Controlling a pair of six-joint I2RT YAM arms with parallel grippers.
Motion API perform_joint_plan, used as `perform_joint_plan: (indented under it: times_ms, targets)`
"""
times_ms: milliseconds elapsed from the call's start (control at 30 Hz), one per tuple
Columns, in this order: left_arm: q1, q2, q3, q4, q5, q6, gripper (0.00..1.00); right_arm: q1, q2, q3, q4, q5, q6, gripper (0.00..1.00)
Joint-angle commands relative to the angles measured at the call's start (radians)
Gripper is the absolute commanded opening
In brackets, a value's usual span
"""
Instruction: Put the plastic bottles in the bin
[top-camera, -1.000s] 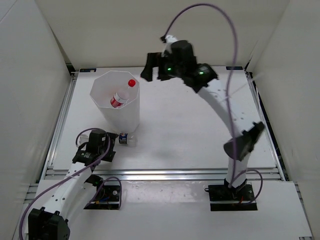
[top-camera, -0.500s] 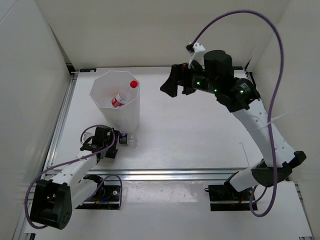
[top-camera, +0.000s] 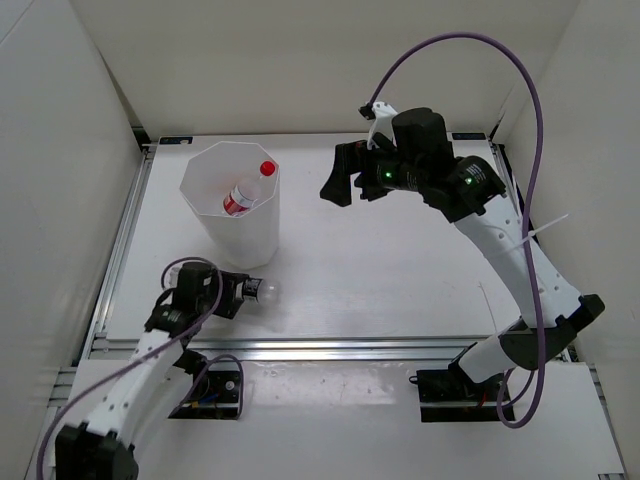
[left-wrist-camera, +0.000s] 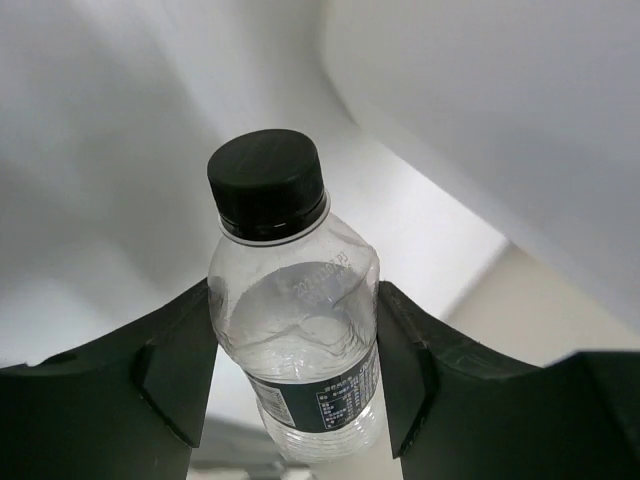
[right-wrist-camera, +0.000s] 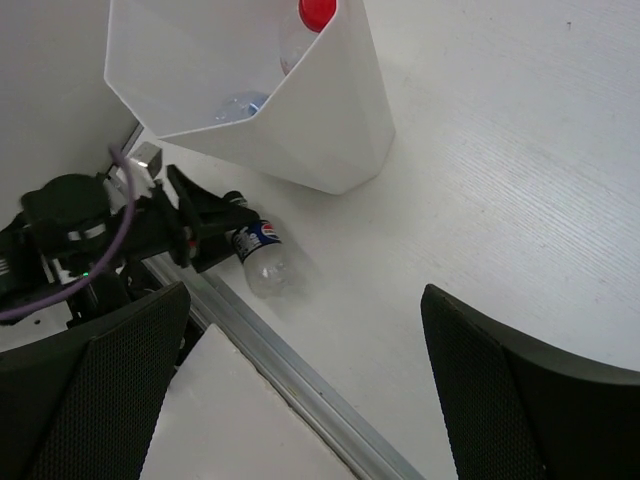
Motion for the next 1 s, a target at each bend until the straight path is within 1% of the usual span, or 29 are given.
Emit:
perform_joint_plan:
  times_ms: [0, 33, 67, 133, 167, 200, 233, 267, 300, 333, 367, 400, 433, 467, 500, 533, 567, 600, 633, 667, 733, 767, 800, 833, 867, 900, 933, 967]
  targets:
    - [-0.014, -0.233, 0.129, -0.237, 0.035, -0.068, 0.57, -0.010, -0.023, 0.007, 0.008, -0.015, -0.013, 1.00]
    - [-0.014, -0.278, 0.174, -0.342, 0.018, -0.084, 0.57, -0.010, -0.033, -0.002, 0.017, -0.015, -0.013, 1.00]
    - [-0.014, -0.336, 0.282, -0.392, -0.029, -0.093, 0.57, -0.021, -0.033, -0.025, 0.017, -0.015, 0.001, 1.00]
    - [-0.014, -0.350, 0.401, -0.486, -0.086, -0.082, 0.57, -0.033, -0.042, -0.053, 0.031, -0.046, 0.026, 1.00]
    - [-0.014, -0.336, 0.461, -0.532, -0.109, -0.022, 0.57, -0.033, -0.042, -0.064, 0.040, -0.070, 0.026, 1.00]
    - [-0.014, -0.315, 0.521, -0.532, -0.146, 0.032, 0.57, -0.033, -0.042, -0.082, 0.052, -0.070, 0.038, 1.00]
    - [-0.014, -0.284, 0.629, -0.487, -0.146, 0.115, 0.58, -0.033, -0.042, -0.082, 0.052, -0.083, 0.038, 1.00]
    - [-0.014, -0.198, 0.691, -0.444, -0.160, 0.257, 0.58, -0.033, -0.042, -0.082, 0.064, -0.083, 0.038, 1.00]
    - [-0.014, -0.144, 0.758, -0.428, -0.175, 0.319, 0.58, -0.033, -0.033, -0.082, 0.064, -0.083, 0.038, 1.00]
    - [-0.014, -0.087, 0.896, -0.404, -0.212, 0.393, 0.58, -0.033, -0.033, -0.082, 0.064, -0.083, 0.038, 1.00]
    - [-0.014, -0.027, 0.965, -0.385, -0.236, 0.512, 0.58, -0.033, -0.019, -0.066, 0.064, -0.083, 0.038, 1.00]
    - [-0.014, 0.094, 1.033, -0.362, -0.259, 0.571, 0.58, -0.033, -0.005, -0.053, 0.064, -0.083, 0.038, 1.00]
    - [-0.014, 0.155, 1.161, -0.309, -0.298, 0.632, 0.58, -0.033, -0.005, -0.029, 0.064, -0.083, 0.038, 1.00]
    - [-0.014, 0.218, 1.228, -0.295, -0.315, 0.728, 0.58, -0.033, 0.009, -0.018, 0.064, -0.093, 0.038, 1.00]
    - [-0.014, 0.336, 1.288, -0.294, -0.328, 0.767, 0.58, -0.033, 0.009, -0.009, 0.064, -0.093, 0.038, 1.00]
    - [-0.014, 0.389, 1.384, -0.294, -0.360, 0.799, 0.60, -0.033, 0.021, 0.000, 0.064, -0.093, 0.038, 1.00]
    - [-0.014, 0.430, 1.412, -0.294, -0.377, 0.829, 0.63, -0.033, 0.021, 0.014, 0.055, -0.093, 0.038, 1.00]
    - [-0.014, 0.490, 1.425, -0.294, -0.403, 0.859, 0.73, -0.033, 0.021, 0.014, 0.055, -0.093, 0.038, 1.00]
    - [-0.023, 0.512, 1.425, -0.294, -0.428, 0.860, 0.84, -0.033, 0.021, 0.014, 0.045, -0.080, 0.038, 1.00]
    - [-0.023, 0.527, 1.435, -0.316, -0.466, 0.860, 1.00, -0.033, 0.021, 0.014, 0.031, -0.068, 0.038, 1.00]
    - [-0.042, 0.527, 1.445, -0.368, -0.506, 0.837, 1.00, -0.033, 0.012, 0.024, 0.000, -0.037, 0.038, 1.00]
    - [-0.042, 0.511, 1.426, -0.385, -0.557, 0.823, 1.00, -0.042, 0.012, 0.024, -0.018, -0.022, 0.038, 1.00]
    - [-0.057, 0.483, 1.405, -0.402, -0.577, 0.809, 1.00, -0.043, 0.001, 0.033, -0.035, 0.012, 0.038, 1.00]
    - [-0.057, 0.404, 1.374, -0.402, -0.591, 0.792, 1.00, -0.052, 0.001, 0.033, -0.052, 0.012, 0.038, 1.00]
    - [-0.066, 0.358, 1.339, -0.402, -0.617, 0.781, 1.00, -0.064, -0.017, 0.021, -0.064, 0.012, 0.038, 1.00]
    - [-0.066, 0.308, 1.261, -0.402, -0.626, 0.781, 1.00, -0.064, -0.028, 0.010, -0.077, 0.003, 0.049, 1.00]
    - [-0.066, 0.211, 1.217, -0.402, -0.626, 0.781, 1.00, -0.088, -0.040, -0.002, -0.077, -0.009, 0.049, 1.00]
    - [-0.066, 0.163, 1.171, -0.412, -0.637, 0.768, 1.00, -0.098, -0.068, -0.031, -0.086, -0.009, 0.062, 1.00]
